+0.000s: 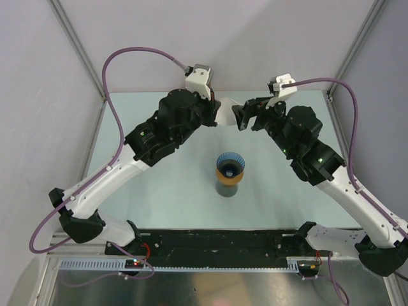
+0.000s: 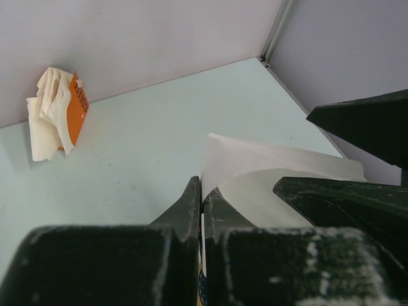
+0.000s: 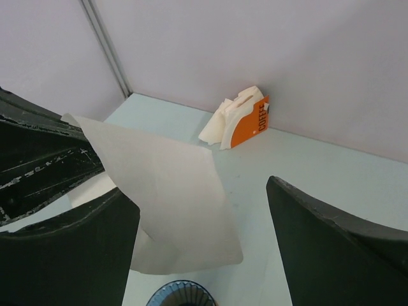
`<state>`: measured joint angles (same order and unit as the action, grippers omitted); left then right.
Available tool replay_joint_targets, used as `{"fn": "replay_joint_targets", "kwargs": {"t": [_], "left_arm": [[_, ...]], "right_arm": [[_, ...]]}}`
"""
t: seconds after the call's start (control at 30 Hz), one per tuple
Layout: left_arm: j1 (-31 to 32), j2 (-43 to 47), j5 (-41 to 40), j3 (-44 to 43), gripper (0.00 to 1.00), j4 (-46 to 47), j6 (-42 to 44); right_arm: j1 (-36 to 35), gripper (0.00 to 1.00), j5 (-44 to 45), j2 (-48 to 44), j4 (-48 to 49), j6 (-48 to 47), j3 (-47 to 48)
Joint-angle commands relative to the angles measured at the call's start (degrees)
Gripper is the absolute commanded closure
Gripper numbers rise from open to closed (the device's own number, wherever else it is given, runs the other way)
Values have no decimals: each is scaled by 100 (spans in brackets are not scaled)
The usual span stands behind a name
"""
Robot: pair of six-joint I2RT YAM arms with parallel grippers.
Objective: Place the coffee filter in the dripper
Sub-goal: Adjust the coffee filter.
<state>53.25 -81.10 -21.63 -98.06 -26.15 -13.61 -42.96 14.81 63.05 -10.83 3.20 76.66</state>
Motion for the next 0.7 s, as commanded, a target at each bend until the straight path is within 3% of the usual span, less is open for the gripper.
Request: {"fn": "replay_joint_targets", "kwargs": {"t": [0.0,0.3,0.67], "left_arm": [[38,219,96,-63,100,257,-165],[36,251,279,-2,100,279,-195],[50,241,314,74,100,292,-211]], "right_arm": [[-26,18,50,26,123,494,-39],[-34,30,-68,135,158,600,-55],[-93,56,-5,188,302,597,-52]]}}
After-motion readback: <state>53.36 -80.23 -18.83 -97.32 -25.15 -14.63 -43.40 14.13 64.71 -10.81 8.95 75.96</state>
